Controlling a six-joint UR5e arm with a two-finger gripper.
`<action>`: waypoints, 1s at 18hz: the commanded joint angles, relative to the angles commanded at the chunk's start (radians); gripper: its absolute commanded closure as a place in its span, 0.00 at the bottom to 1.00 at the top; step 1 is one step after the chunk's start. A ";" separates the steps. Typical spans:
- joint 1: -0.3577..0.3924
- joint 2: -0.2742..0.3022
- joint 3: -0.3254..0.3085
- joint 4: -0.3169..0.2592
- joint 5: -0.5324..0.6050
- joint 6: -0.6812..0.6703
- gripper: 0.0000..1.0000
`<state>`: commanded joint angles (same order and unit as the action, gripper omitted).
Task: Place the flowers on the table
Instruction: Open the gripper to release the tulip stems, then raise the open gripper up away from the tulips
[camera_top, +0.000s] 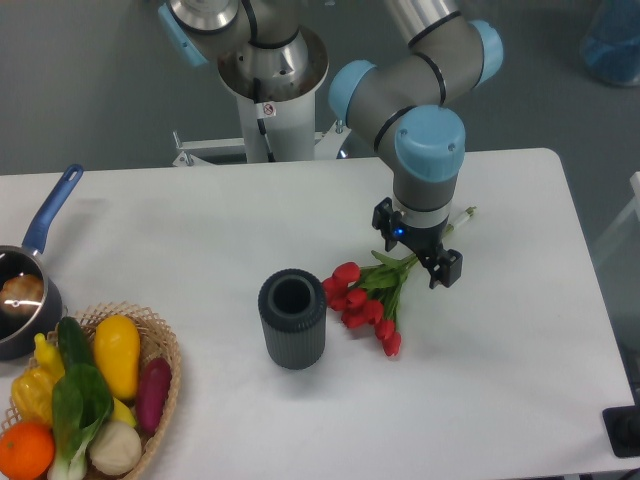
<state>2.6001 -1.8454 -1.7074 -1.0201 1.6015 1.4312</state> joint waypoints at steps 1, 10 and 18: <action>0.002 0.003 0.012 0.000 0.000 0.002 0.00; 0.020 0.052 0.002 -0.005 0.008 0.009 0.00; 0.070 0.106 -0.020 -0.011 0.008 0.130 0.00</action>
<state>2.6706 -1.7396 -1.7272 -1.0308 1.6091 1.5613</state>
